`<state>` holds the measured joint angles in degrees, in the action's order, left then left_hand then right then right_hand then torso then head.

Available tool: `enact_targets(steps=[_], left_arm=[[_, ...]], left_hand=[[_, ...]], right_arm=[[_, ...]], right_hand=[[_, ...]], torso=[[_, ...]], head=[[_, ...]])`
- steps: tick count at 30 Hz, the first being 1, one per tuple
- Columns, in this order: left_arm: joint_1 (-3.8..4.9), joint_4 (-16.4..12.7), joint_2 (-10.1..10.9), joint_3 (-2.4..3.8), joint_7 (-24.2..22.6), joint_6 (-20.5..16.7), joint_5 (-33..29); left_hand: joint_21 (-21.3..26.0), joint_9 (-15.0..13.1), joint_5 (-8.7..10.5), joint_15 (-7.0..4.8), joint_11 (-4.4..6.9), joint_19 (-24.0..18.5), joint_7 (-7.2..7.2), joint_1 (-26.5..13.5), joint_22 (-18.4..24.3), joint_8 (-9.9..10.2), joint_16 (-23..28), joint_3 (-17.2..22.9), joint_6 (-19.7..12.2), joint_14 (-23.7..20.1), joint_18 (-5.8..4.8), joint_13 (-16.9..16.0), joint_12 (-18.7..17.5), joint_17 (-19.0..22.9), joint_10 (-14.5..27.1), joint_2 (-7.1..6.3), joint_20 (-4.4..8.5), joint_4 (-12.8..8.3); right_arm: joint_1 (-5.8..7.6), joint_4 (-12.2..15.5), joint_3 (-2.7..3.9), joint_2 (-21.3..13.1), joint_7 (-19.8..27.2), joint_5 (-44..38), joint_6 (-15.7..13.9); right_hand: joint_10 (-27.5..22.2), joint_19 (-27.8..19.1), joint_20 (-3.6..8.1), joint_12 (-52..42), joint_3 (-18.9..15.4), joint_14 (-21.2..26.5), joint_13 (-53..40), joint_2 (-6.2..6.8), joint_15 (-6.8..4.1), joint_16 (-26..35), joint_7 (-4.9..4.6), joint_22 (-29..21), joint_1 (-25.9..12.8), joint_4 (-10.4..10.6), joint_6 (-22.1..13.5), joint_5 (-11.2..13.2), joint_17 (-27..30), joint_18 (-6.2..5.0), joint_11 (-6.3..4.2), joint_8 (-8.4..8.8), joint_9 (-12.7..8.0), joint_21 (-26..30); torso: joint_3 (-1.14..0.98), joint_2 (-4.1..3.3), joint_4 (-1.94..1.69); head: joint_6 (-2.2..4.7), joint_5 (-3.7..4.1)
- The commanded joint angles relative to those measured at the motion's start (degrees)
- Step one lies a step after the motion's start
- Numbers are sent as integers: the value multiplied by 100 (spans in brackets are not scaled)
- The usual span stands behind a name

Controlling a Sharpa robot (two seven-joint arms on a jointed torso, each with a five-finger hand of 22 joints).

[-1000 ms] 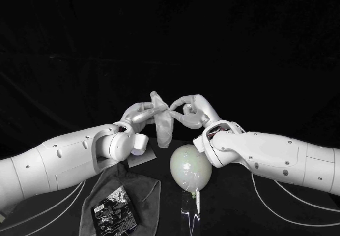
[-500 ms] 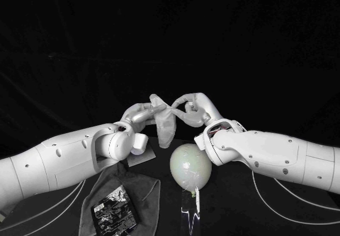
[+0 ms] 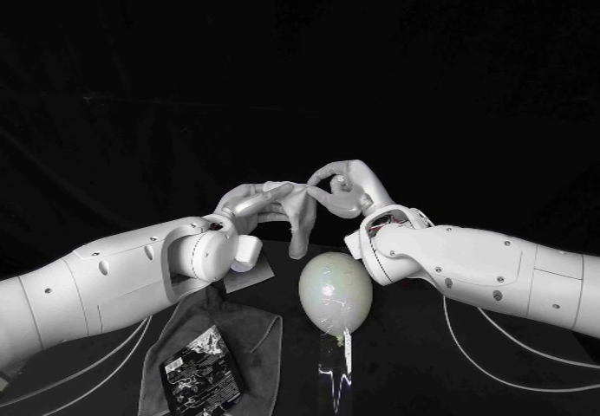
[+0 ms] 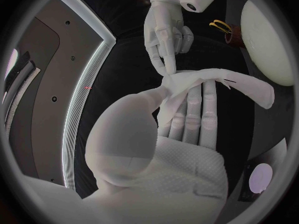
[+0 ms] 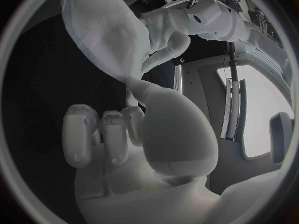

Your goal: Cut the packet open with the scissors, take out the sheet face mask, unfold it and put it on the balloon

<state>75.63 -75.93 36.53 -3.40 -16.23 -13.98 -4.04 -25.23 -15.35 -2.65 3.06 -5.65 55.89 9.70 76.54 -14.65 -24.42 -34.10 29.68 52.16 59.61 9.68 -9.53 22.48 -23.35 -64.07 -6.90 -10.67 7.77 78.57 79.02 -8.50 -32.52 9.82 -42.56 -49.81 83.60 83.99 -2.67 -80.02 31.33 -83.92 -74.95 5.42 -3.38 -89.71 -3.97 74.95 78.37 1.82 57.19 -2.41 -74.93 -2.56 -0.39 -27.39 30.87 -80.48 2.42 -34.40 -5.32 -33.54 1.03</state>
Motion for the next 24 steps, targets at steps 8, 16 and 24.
enact_targets(steps=[8, 16, 24], left_arm=[[5, 1, -19, 4, -12, 295, -201], [3, -1, -8, 4, -115, 328, -210], [2, -15, -3, 4, -130, 384, -215]], left_hand=[[49, -40, -12, -90, 110, 18, -128, 353, 54, -87, 275, 106, 275, 368, 77, 193, -256, 57, -474, 61, -19, -146], [-190, -124, -14, -158, 179, 78, -184, 544, -94, -210, 327, 40, 363, 623, 62, 256, -365, 19, -774, 212, 84, -398], [-324, -168, -13, -175, 198, 6, -205, 550, -195, -271, 352, -58, 388, 673, 46, 287, -438, -19, -867, 195, 106, -505]], right_arm=[[11, -90, 7, 43, -474, -135, 263], [15, -118, 7, 41, -518, -206, 263], [16, -135, 7, 43, -479, -293, 160]], right_hand=[[99, 162, 20, -20, 49, -601, -684, 3, -45, -17, 2, 1227, -47, -10, -17, -39, -1477, 45, 1, -33, 8, 4], [99, 162, 20, -20, 49, -601, -684, 3, -45, -17, 2, 1227, -47, -10, -17, -39, -1477, 45, 1, -33, 8, 4], [99, 162, 20, -20, 49, -601, -684, 3, -45, -17, 2, 1227, -47, -10, -17, -39, -1477, 45, 1, -33, 8, 4]], torso=[[0, 4, 2], [-1, 5, 2], [-2, 3, -2]], head=[[5, 19], [13, 34], [24, 52]])
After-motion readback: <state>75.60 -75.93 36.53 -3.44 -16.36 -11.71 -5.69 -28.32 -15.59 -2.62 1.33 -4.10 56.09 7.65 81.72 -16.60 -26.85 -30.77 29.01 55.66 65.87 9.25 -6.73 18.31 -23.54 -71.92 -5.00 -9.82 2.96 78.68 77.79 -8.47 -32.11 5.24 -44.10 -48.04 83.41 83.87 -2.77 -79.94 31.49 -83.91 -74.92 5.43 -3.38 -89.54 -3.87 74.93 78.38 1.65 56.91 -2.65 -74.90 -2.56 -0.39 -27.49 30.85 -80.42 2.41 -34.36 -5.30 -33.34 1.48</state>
